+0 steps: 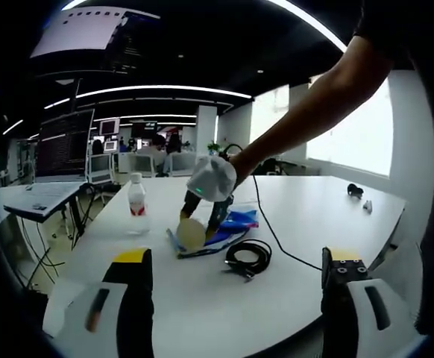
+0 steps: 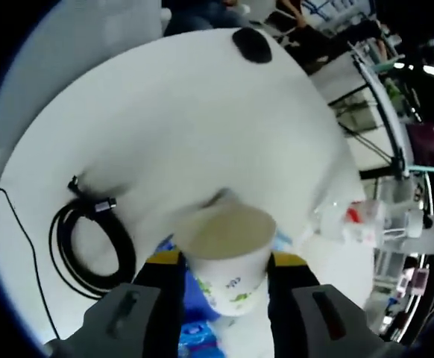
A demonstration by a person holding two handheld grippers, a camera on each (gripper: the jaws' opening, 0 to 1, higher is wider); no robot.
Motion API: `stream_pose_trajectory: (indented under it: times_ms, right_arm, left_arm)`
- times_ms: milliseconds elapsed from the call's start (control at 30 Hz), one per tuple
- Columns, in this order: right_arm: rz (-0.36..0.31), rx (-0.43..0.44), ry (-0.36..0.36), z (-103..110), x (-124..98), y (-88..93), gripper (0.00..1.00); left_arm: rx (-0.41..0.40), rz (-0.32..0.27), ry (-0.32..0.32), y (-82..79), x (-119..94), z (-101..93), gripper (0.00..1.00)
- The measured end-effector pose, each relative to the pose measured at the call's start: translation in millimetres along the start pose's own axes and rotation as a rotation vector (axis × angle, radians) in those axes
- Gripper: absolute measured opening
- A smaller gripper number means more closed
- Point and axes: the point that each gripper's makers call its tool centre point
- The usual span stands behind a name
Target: Arrange the tabletop items into an orderly group along one side of the table until the central work area is clear of visible clutter.
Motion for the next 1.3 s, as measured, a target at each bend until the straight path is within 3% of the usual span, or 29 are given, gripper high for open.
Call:
stream_pose_trajectory:
  times_ms: [167, 500, 833, 1300]
  right_arm:
    - [0.002, 0.088, 0.011, -6.7, 1.1, 2.6, 0.40]
    - [-0.050, 0.355, 0.022, -18.3, 0.3, 6.3, 0.40]
    - [-0.130, 0.658, 0.024, -25.9, -3.8, 17.4, 0.39]
    - [-0.241, 0.948, 0.010, -35.4, -4.0, 30.0, 0.39]
  left_arm:
    - [0.001, 0.002, 0.002, 0.9, 0.4, -0.2, 0.93]
    - [0.000, 0.006, -0.007, 2.2, -0.2, 1.9, 0.93]
    - [0.000, 0.013, -0.004, 3.4, 0.3, 1.6, 0.93]
    - [-0.003, 0.019, -0.003, 4.4, 1.0, 1.9, 0.92]
Point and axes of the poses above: the point that each gripper's makers call its tool centre point, and the gripper's own axes: x roughly forward along the fingers, z roughly to its left, y roughly out of its underside, and after that the axes turned 14 degrees about z, right-handed
